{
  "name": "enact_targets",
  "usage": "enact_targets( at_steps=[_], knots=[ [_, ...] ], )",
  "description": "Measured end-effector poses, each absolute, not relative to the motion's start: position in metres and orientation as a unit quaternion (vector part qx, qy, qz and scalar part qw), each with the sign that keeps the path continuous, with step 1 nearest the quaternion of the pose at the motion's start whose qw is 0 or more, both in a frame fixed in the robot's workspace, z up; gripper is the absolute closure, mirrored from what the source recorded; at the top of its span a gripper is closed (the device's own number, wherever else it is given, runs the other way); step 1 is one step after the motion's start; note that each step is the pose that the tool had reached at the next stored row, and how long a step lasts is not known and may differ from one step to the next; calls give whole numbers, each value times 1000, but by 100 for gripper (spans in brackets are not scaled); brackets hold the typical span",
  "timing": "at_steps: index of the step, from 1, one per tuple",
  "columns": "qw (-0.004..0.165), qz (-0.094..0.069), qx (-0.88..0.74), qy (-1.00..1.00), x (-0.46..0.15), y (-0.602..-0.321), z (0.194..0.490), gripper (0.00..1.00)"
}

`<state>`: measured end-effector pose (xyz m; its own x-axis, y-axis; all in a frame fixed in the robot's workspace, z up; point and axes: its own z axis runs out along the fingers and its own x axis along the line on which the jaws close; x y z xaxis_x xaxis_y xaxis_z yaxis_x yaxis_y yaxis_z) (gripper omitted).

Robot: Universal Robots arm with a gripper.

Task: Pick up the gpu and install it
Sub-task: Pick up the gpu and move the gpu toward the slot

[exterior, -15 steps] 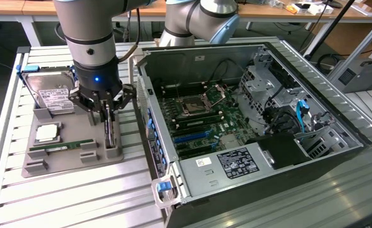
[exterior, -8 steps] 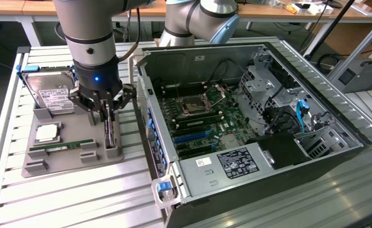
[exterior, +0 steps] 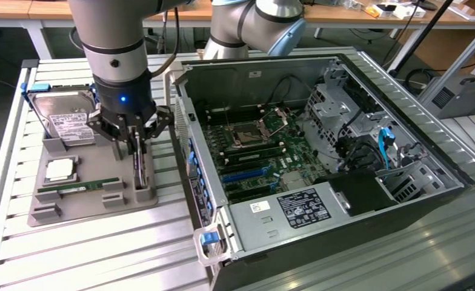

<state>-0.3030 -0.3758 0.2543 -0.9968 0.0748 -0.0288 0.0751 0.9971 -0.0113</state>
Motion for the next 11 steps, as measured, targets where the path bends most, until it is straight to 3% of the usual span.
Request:
enact_targets(
  at_steps=[11],
  knots=[
    [14,-6,38,999,-303,-376,258,73]
  ],
)
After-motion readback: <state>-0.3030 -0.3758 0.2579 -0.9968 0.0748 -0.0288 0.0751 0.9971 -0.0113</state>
